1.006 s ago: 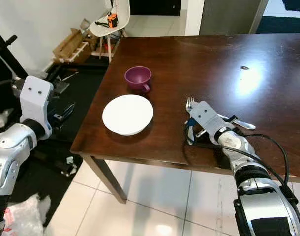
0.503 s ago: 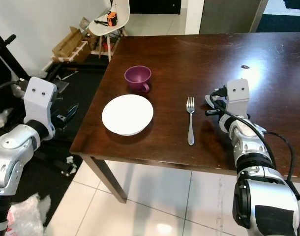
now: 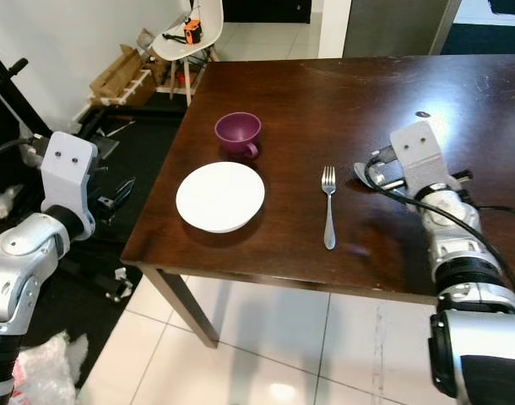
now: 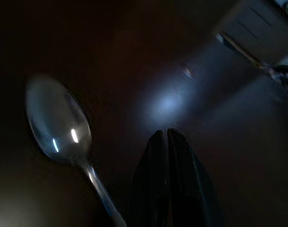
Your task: Setting the table
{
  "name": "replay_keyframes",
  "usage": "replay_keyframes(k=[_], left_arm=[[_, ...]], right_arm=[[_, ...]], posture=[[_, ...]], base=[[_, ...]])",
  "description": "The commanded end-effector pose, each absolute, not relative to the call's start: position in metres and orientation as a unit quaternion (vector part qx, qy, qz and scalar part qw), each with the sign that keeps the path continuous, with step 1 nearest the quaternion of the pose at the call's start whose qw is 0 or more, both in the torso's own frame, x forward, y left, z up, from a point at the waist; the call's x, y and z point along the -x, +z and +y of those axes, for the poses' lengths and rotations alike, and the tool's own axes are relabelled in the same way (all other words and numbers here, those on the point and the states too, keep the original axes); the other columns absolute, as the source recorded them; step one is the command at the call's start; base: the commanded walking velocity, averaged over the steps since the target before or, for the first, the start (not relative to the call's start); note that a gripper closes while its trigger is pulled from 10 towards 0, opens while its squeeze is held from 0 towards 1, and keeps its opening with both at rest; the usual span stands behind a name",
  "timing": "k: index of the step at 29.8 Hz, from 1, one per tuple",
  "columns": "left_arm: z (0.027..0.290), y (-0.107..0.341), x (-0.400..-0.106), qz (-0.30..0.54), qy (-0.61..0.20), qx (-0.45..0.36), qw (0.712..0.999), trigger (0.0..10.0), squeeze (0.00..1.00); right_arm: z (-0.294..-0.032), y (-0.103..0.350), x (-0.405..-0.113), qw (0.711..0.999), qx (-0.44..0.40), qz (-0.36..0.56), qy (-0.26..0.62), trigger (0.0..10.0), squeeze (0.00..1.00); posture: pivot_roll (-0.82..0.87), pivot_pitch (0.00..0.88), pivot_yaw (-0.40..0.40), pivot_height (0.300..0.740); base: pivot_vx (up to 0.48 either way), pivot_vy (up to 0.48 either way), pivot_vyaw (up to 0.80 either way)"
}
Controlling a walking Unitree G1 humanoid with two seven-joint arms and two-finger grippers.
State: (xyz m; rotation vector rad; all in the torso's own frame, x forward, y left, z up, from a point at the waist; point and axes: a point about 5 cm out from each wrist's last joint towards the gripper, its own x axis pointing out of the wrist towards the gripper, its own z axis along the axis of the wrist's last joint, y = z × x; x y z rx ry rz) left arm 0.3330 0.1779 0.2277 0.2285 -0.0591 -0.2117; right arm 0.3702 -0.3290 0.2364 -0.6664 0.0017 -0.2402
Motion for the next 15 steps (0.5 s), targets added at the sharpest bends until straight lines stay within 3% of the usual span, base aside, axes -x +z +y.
replay_keyframes(k=[1,8,15], left_arm=[[0.183,0.224,-0.333,-0.022,-0.098,-0.114,0.988,10.0,0.00],[0.193,0.233,-0.334,-0.022,-0.101,-0.128,0.986,10.0,0.00],[0.174,0.252,-0.320,-0.029,-0.242,-0.126,0.962,10.0,0.00]], right_arm=[[-0.331,0.224,-0.368,0.935,0.333,0.025,-0.118,10.0,0.00],[-0.347,0.194,-0.354,0.924,0.342,0.077,-0.155,10.0,0.00],[-0.351,0.193,-0.350,0.912,0.364,0.072,-0.173,10.0,0.00]], posture=[[0.10,0.134,0.276,0.740],[0.13,0.150,0.318,0.740],[0.14,0.153,0.337,0.740]], base=[[0.000,0.000,0.00],[0.000,0.000,0.00],[0.000,0.000,0.00]])
